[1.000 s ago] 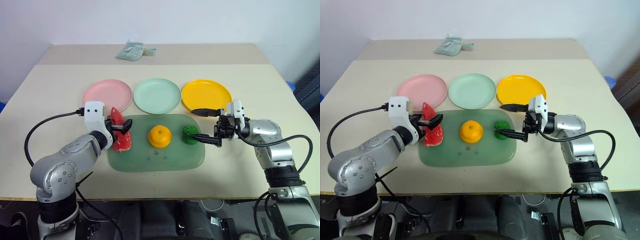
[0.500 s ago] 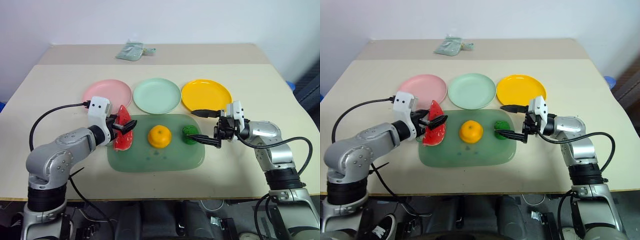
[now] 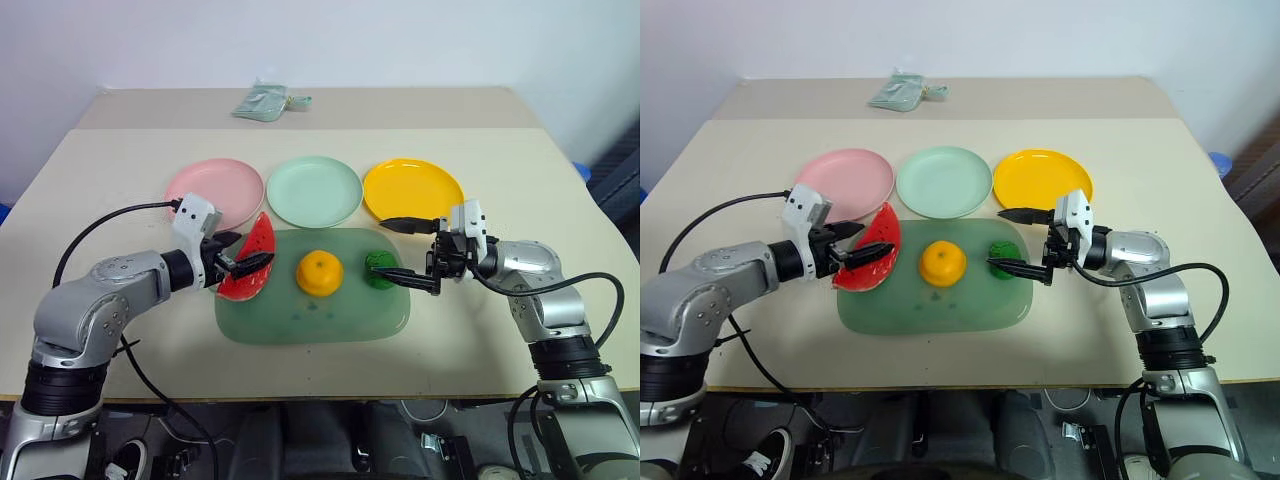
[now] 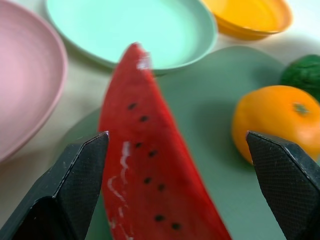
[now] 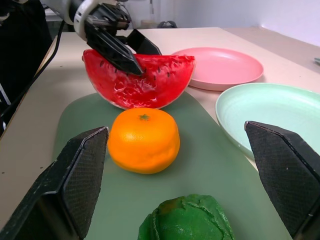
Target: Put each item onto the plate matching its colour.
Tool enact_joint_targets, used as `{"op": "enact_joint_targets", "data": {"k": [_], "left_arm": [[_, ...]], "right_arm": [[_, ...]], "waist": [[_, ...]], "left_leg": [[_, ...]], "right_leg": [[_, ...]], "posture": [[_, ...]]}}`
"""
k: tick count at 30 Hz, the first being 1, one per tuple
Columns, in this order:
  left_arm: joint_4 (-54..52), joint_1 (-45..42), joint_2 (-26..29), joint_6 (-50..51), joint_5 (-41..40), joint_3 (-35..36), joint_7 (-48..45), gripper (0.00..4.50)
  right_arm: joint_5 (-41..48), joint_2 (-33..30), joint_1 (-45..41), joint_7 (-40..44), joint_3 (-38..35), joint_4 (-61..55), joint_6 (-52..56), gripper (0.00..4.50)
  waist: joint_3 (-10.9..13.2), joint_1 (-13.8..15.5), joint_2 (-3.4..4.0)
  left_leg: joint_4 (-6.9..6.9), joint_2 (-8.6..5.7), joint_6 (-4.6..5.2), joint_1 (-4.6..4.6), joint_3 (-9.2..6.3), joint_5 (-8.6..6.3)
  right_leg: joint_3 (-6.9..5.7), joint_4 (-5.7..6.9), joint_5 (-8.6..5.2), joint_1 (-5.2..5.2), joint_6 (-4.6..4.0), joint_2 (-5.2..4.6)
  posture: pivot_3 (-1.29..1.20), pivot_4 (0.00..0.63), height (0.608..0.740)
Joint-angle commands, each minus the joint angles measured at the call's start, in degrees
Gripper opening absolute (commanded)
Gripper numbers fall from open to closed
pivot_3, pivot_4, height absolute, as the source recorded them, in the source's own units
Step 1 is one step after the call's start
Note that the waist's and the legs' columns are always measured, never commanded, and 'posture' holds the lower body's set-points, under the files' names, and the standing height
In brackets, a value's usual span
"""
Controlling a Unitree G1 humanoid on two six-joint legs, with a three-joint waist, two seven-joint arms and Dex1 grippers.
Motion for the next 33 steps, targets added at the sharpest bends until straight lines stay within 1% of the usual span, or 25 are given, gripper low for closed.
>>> {"op": "enact_joint_targets", "data": {"k": [1,3,7,10,16,21,25,28,29,33], "left_arm": [[-1.0,-0.6,0.8,-1.7,0.5,2.1,-0.9,4.50],[-1.5,-0.3,1.4,-1.5,0.9,2.2,-1.1,4.50],[-3.7,-0.1,0.3,2.7,-0.1,3.7,3.1,4.50],[-6.3,0.5,-2.2,6.0,-0.7,4.3,7.6,4.50],[-10.3,1.2,-9.8,9.4,0.8,4.9,17.1,4.50],[-13.7,3.7,-11.2,9.7,3.6,0.5,20.0,4.50],[-14.0,3.9,-12.5,9.4,4.4,0.5,20.9,4.50],[-13.7,3.7,-13.1,9.1,5.1,0.8,21.5,3.70],[-13.6,3.7,-13.1,8.9,5.3,0.8,21.4,3.19],[-12.5,3.5,-12.2,7.2,6.3,0.8,20.2,1.66]], "right_arm": [[0.7,-0.1,-1.0,0.1,-0.5,-1.7,0.1,4.47],[0.6,0.0,-1.0,0.1,-0.4,-1.7,0.0,4.47],[0.5,0.0,-1.3,0.5,-0.4,-0.8,-0.4,4.47],[0.4,0.0,-1.3,0.7,-0.5,-0.7,-0.5,4.47],[0.4,0.1,-1.2,1.0,-0.6,-0.3,-0.8,4.47],[0.0,0.1,-1.3,1.2,-0.5,0.4,-1.4,4.47],[-0.2,0.1,-1.3,1.3,-0.5,0.9,-1.8,4.47],[-0.4,0.1,-1.4,1.4,-0.5,1.3,-2.0,4.50],[-0.5,0.1,-1.5,1.5,-0.5,1.5,-2.1,4.50],[-0.6,0.2,-1.7,1.5,-0.5,1.8,-2.3,4.50]], "waist": [[0.0,0.0,0.00],[0.0,0.0,0.00],[0.0,0.0,0.00],[0.0,0.0,0.00],[0.0,0.0,0.00],[0.0,0.0,0.00],[0.0,0.1,0.00],[0.0,0.0,0.00],[0.0,0.1,0.00],[0.0,0.0,0.00]], "left_leg": [[0.00,0.00,0.00,0.00,0.00,0.00],[0.00,0.00,0.00,0.00,0.00,0.00],[0.00,0.00,0.00,0.00,0.00,0.00],[0.00,0.00,0.00,0.00,0.00,0.00],[0.00,0.00,0.00,0.00,-0.02,0.00],[0.00,0.00,0.00,0.00,-0.01,0.00],[0.01,0.00,0.00,0.00,-0.01,0.00],[0.01,0.00,0.00,0.00,-0.01,0.00],[0.01,0.00,0.00,0.00,-0.01,0.00],[0.01,0.00,0.00,0.00,-0.01,0.00]], "right_leg": [[0.00,0.00,0.00,0.00,0.00,0.00],[0.00,0.00,0.00,0.00,0.00,0.00],[0.00,0.01,0.00,0.00,0.00,0.00],[0.01,0.00,0.00,0.01,0.01,-0.01],[0.01,0.02,0.01,0.01,0.01,0.00],[0.01,0.02,0.01,0.01,0.01,0.00],[0.01,0.02,0.01,0.01,0.01,0.00],[0.01,0.01,0.00,0.01,0.01,0.00],[0.01,0.02,0.00,0.01,0.01,0.00],[0.01,0.02,0.00,0.01,0.01,0.00]], "posture": [[0.00,0.150,0.740],[0.00,0.150,0.740],[0.00,0.150,0.740],[0.00,0.150,0.740],[0.00,0.150,0.740],[0.00,0.150,0.740],[0.00,0.150,0.740],[0.00,0.150,0.740],[0.00,0.150,0.740],[0.00,0.150,0.740]]}}
